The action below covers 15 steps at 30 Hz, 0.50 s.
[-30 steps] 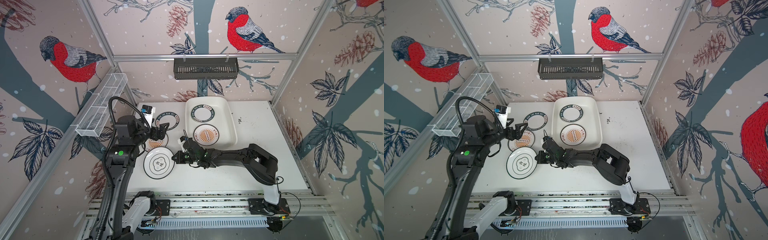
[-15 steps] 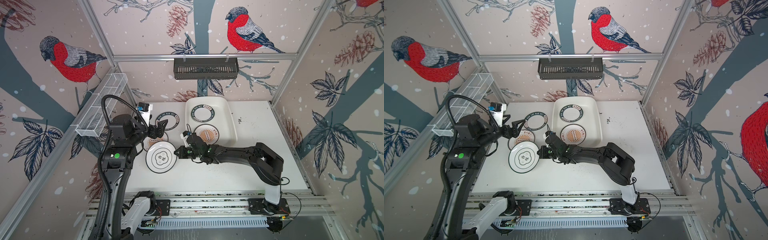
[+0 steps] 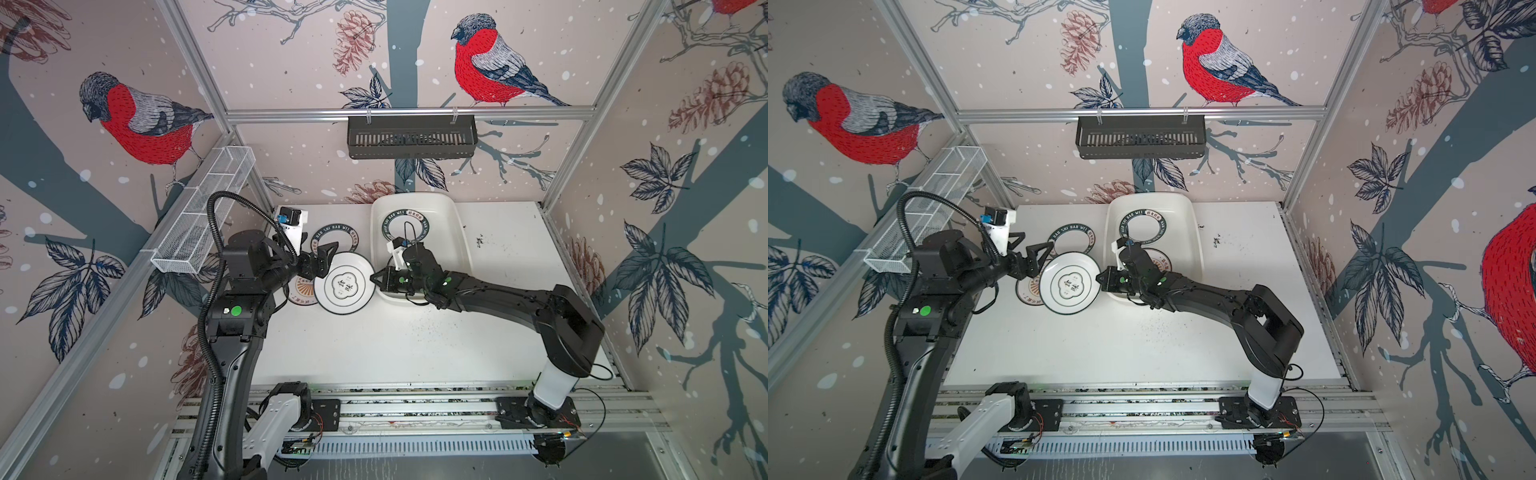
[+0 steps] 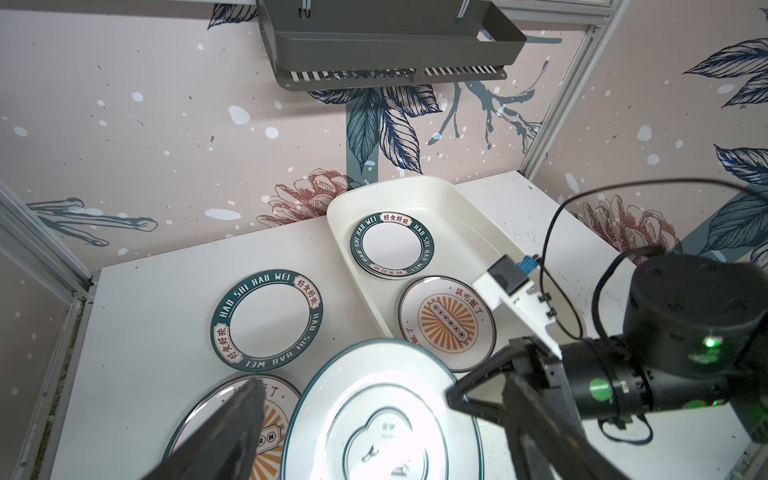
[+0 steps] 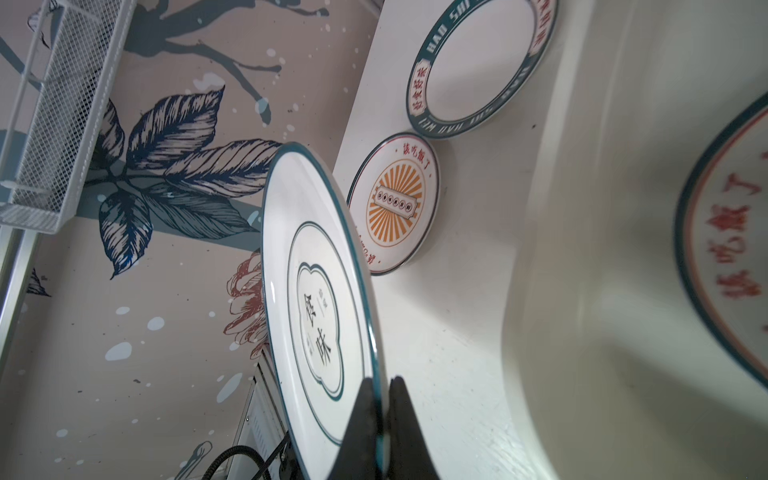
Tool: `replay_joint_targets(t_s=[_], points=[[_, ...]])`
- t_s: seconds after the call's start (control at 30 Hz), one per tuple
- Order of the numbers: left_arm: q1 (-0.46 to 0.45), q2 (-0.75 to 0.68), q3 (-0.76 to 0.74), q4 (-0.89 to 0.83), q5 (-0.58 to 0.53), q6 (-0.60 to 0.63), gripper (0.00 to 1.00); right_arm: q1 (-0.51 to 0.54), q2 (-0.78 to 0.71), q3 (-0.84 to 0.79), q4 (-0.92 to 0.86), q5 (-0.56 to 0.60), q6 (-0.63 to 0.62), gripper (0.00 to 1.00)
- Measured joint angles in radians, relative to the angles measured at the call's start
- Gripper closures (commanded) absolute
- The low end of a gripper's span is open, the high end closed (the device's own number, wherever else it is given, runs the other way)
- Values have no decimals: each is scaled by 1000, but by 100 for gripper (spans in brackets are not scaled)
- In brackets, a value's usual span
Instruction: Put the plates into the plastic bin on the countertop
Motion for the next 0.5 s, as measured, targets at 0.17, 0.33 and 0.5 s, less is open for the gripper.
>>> replay_joint_targets(t_s=[0.17,0.33,0.5], points=[[0,12,-21,2,39,14,12,-112,-100,-49,-56,-15,-39,99],[0,37,-39,2,58,20,12,-245,-194,-122,-108,-41,-85,98],[0,78,-64,2,65,25,12,-390,-256,-175,-156,-69,-129,98]])
